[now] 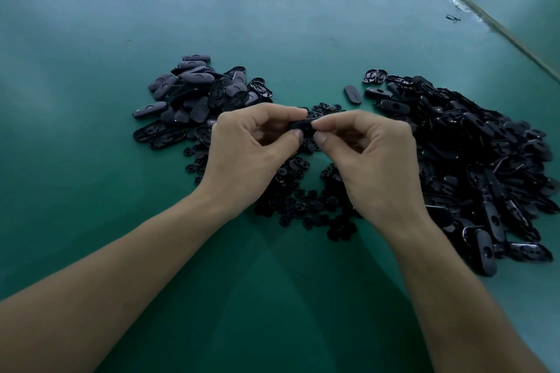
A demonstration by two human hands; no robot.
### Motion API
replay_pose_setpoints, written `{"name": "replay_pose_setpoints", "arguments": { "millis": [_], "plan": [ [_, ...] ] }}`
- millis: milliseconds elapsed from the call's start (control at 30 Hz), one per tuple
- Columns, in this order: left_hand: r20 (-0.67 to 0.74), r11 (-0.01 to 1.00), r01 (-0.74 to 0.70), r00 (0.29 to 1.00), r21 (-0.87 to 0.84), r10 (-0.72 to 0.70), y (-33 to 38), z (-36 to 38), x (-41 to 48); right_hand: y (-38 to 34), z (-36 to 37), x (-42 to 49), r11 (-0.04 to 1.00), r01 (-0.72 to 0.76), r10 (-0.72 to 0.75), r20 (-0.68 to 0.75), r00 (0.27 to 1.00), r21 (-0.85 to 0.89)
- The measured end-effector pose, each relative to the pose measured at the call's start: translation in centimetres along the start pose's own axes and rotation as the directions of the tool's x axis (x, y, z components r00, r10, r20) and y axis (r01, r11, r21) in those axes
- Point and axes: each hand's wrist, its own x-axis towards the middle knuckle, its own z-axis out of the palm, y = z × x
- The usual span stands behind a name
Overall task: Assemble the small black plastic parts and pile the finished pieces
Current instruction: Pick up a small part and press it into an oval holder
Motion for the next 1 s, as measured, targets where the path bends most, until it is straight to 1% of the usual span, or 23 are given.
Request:
{"name": "replay_pose_setpoints", "arguments": {
  "millis": [200,400,600,767,867,1000],
  "plan": [
    [0.034,0.999,-0.025,0.999,0.026,0.024,0.17,0.07,-0.07,-0.03,0.01,-0.14,1.000,-0.012,0.012,0.002,1.000,0.021],
    [0.037,0.999,-0.031,0.999,0.024,0.030,0.21,0.09,-0.05,-0.14,0.14,-0.07,0.999,-0.027,0.026,-0.031,0.999,-0.025],
    [0.043,0.999,-0.031,0.999,0.036,0.030,0.39,0.11,-0.12,-0.23,0.10,-0.21,0.998,-0.006,0.006,0.003,1.000,-0.064],
    [0.066,0.997,-0.037,0.997,0.063,0.033,0.61,0.19,-0.23,-0.26,0.10,-0.23,0.997,-0.016,0.016,-0.002,1.000,-0.074],
    [0.083,0.996,-0.041,0.996,0.077,0.035,0.71,0.19,-0.27,-0.23,-0.07,-0.23,0.996,-0.051,0.051,-0.003,0.999,-0.079],
    [0.105,0.991,-0.049,0.994,0.122,0.036,0.79,0.20,-0.36,-0.36,-0.13,-0.34,0.990,-0.046,0.044,-0.014,0.999,-0.132]
  ]
}}
